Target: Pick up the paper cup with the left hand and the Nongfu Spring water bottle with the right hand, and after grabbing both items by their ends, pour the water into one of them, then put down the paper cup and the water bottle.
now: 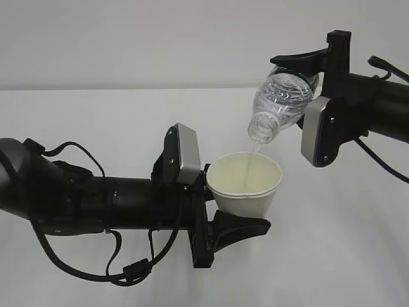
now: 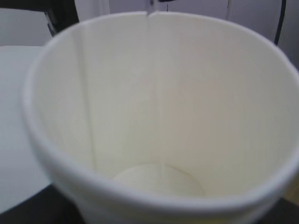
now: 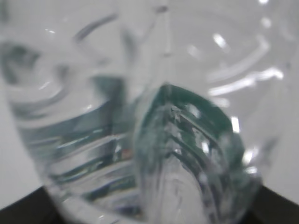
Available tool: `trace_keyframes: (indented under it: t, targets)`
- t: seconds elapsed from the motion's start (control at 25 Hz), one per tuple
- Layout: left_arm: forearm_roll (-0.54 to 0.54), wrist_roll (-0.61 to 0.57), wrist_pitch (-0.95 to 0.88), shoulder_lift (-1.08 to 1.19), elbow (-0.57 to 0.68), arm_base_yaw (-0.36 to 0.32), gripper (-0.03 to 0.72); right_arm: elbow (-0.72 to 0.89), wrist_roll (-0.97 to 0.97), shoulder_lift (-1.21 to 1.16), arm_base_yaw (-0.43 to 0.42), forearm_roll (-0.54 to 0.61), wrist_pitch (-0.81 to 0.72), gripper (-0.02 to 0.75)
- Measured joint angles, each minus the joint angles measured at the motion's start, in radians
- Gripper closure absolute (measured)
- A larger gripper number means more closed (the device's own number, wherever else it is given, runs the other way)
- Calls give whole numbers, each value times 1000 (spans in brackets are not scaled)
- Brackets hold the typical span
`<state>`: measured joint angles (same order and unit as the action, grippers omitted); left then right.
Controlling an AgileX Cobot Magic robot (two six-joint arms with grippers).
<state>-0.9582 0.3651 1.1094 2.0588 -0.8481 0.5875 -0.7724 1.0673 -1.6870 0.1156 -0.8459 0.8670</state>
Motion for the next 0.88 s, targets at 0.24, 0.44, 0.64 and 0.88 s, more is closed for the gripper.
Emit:
trace_keyframes:
  t: [0.24, 0.44, 0.64, 0.88]
  targets:
    - [4, 2, -2, 0, 0, 0, 234, 0, 13, 0, 0, 0, 2, 269]
    - [4, 2, -2, 0, 0, 0, 235, 0, 17, 0, 0, 0, 2, 269]
    - [4, 2, -2, 0, 0, 0, 235, 0, 19, 0, 0, 0, 2, 269]
    - [4, 2, -2, 0, 0, 0, 235, 0, 19, 0, 0, 0, 2, 269]
